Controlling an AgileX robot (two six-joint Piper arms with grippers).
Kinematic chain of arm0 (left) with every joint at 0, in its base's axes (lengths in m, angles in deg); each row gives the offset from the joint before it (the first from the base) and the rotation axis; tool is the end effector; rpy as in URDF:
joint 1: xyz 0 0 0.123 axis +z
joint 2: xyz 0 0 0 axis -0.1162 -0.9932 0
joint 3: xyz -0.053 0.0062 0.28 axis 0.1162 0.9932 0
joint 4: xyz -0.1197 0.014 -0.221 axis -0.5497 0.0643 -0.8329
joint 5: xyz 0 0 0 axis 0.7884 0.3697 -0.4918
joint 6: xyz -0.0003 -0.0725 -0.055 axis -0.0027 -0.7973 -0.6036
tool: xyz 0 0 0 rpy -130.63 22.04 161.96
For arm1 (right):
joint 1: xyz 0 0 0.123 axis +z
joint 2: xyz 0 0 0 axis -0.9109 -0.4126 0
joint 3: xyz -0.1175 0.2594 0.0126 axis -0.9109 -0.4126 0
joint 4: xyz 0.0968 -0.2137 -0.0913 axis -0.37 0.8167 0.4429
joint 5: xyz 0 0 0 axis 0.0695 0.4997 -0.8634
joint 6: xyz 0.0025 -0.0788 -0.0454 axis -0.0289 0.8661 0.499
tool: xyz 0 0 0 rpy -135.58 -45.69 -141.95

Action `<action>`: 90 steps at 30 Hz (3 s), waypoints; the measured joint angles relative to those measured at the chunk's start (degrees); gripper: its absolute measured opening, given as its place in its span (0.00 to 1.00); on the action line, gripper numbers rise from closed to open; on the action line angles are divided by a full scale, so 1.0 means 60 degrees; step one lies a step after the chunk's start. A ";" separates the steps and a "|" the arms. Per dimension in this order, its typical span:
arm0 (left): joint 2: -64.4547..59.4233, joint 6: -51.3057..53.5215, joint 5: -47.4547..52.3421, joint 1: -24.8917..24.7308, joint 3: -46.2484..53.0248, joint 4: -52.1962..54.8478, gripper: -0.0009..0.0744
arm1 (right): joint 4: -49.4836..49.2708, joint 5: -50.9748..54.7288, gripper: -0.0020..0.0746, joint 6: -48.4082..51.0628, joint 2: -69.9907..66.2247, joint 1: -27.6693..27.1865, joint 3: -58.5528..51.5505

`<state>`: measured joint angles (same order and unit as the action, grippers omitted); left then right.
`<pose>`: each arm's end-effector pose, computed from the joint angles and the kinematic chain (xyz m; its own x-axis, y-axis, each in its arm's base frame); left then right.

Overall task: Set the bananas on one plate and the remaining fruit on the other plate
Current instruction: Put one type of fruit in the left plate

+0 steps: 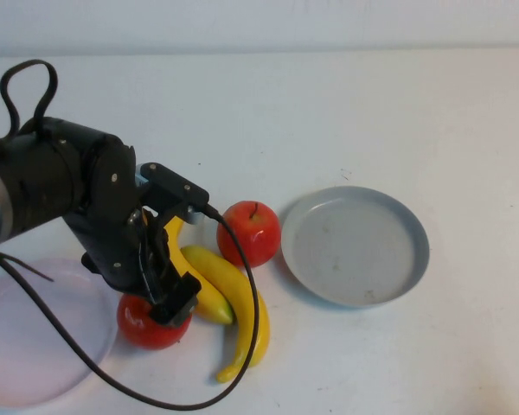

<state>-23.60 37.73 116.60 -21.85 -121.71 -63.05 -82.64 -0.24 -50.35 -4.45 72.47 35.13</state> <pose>0.2776 -0.1514 0.2235 -0.7250 0.6631 -0.1862 0.6688 0.7424 0.0402 0.0521 0.0108 0.1748 -0.2545 -0.0737 -0.9643 -0.1769 0.9838 -0.0285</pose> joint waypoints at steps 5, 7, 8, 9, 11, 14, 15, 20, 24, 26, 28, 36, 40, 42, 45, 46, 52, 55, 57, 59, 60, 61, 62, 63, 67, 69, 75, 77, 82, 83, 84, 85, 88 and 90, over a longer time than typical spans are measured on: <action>0.0000 0.0000 0.0000 0.0000 0.0000 -0.0063 0.80 | 0.0000 0.0000 0.00 0.0000 0.0000 0.0000 0.0000; 0.0000 0.0000 0.0000 0.0000 0.0000 -0.0063 0.75 | 0.0000 0.0000 0.00 0.0000 0.0000 0.0000 0.0000; 0.0000 0.0020 0.0000 0.0000 0.0000 -0.0063 0.75 | 0.0000 0.0000 0.00 0.0000 0.0000 0.0000 0.0000; 0.0000 0.0020 0.0000 0.0000 0.0000 -0.0063 0.75 | 0.0000 0.0000 0.00 0.0000 0.0000 0.0000 0.0000; 0.0000 0.0020 0.0000 0.0000 0.0000 -0.0077 0.75 | 0.0000 0.0000 0.00 0.0000 0.0000 0.0000 0.0000; 0.0000 0.0037 0.0018 0.0000 -0.0030 -0.0107 0.75 | 0.0000 0.0000 0.00 0.0000 0.0000 0.0000 0.0000; 0.0050 0.0037 0.0035 0.0000 -0.0122 -0.0166 0.75 | 0.0000 0.0000 0.00 0.0000 0.0000 0.0000 0.0000; 0.0661 -0.0067 0.0418 0.0000 -0.0716 -0.0231 0.75 | 0.0000 0.0000 0.00 0.0000 0.0000 0.0000 0.0000; 0.1237 -0.0311 0.0931 0.0374 -0.0840 -0.0166 0.75 | 0.0000 0.0000 0.00 0.0000 0.0000 0.0000 0.0000; 0.1379 -0.0519 0.1236 0.0797 -0.0840 -0.0144 0.75 | 0.0000 0.0000 0.00 0.0000 0.0000 0.0000 0.0000; 0.1399 -0.0675 0.1562 0.1348 -0.0840 -0.0049 0.75 | 0.0000 0.0000 0.00 0.0000 0.0000 0.0000 0.0000; 0.1033 -0.0796 0.0470 0.3031 0.0276 0.0116 0.75 | 0.0000 0.0000 0.00 0.0000 0.0000 0.0000 0.0000; 0.0830 -0.0796 0.0261 0.3113 0.0411 0.0174 0.75 | 0.0000 0.0000 0.00 0.0000 0.0000 0.0000 0.0000; 0.0830 -0.0796 0.0221 0.3113 0.0411 0.0157 0.80 | 0.0000 0.0000 0.00 0.0000 0.0000 0.0000 0.0000; 0.0809 -0.0796 0.0213 0.3113 0.0411 0.0189 0.89 | 0.0000 0.0000 0.00 0.0000 0.0000 0.0000 0.0000; 0.0809 -0.0796 0.0196 0.3113 0.0411 0.0189 0.90 | 0.0000 0.0000 0.00 0.0000 0.0000 0.0000 0.0000; 0.0951 -0.0796 0.0068 0.3113 0.0411 0.0327 0.90 | 0.0000 0.0000 0.00 0.0000 0.0000 0.0000 0.0000; 0.1240 -0.0921 -0.0076 0.2987 0.0392 0.0435 0.90 | 0.0000 0.0000 0.00 0.0000 0.0000 0.0000 0.0000; 0.1465 -0.1030 -0.0319 0.2735 0.0312 0.0485 0.90 | 0.0000 0.0000 0.00 0.0000 0.0000 0.0000 0.0000; 0.1579 -0.1132 -0.0607 0.2348 0.0028 0.0424 0.90 | 0.0000 0.0000 0.00 0.0000 0.0000 0.0000 0.0000; 0.1574 -0.1156 -0.0733 0.2100 -0.0177 0.0350 0.90 | 0.0000 0.0000 0.00 0.0000 0.0000 0.0000 0.0000; 0.1507 -0.1156 -0.0811 0.1839 -0.0418 0.0259 0.90 | 0.0000 0.0000 0.00 0.0000 0.0000 0.0000 0.0000; 0.1414 -0.1156 -0.0877 0.1629 -0.0635 0.0154 0.90 | 0.0000 0.0000 0.00 0.0000 0.0000 0.0000 0.0000; 0.1248 -0.1087 -0.0877 0.1368 -0.0928 0.0009 0.90 | 0.0000 0.0000 0.00 0.0000 0.0000 0.0000 0.0000; 0.0248 -0.0293 -0.0839 0.0447 -0.2061 -0.0668 0.90 | 0.0000 0.0000 0.00 0.0000 0.0000 0.0000 0.0000; -0.0235 0.0321 -0.0779 0.0107 -0.2552 -0.0926 0.90 | 0.0000 0.0000 0.00 0.0000 0.0000 0.0000 0.0000; -0.1545 0.1216 -0.0465 -0.0594 -0.3745 -0.1245 0.90 | 0.0000 0.0000 0.00 0.0000 0.0000 0.0000 0.0000; -0.1897 0.1281 -0.0379 -0.0684 -0.3949 -0.1242 0.90 | 0.0000 0.0000 0.00 0.0000 0.0000 0.0000 0.0000; -0.2486 0.1408 -0.0386 -0.0725 -0.4200 -0.1175 0.90 | 0.0000 0.0000 0.00 0.0000 0.0000 0.0000 0.0000; -0.2575 0.1428 -0.0407 -0.0725 -0.4222 -0.1148 0.90 | 0.0000 0.0000 0.00 0.0000 0.0000 0.0000 0.0000; -0.2655 0.1465 -0.0452 -0.0725 -0.4245 -0.1148 0.90 | 0.0000 0.0000 0.00 0.0000 0.0000 0.0000 0.0000; -0.2717 0.1491 -0.0548 -0.0725 -0.4245 -0.1148 0.90 | 0.0000 0.0000 0.00 0.0000 0.0000 0.0000 0.0000; -0.2869 0.1644 -0.0704 -0.0725 -0.4260 -0.1148 0.90 | 0.0000 0.0000 0.00 0.0000 0.0000 0.0000 0.0000; -0.2956 0.1701 -0.0774 -0.0725 -0.4260 -0.1148 0.90 | 0.0000 0.0000 0.00 0.0000 0.0000 0.0000 0.0000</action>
<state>-41.33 47.94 111.96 -26.20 -147.27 -69.94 -82.64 -0.24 -50.35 -4.45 72.47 35.13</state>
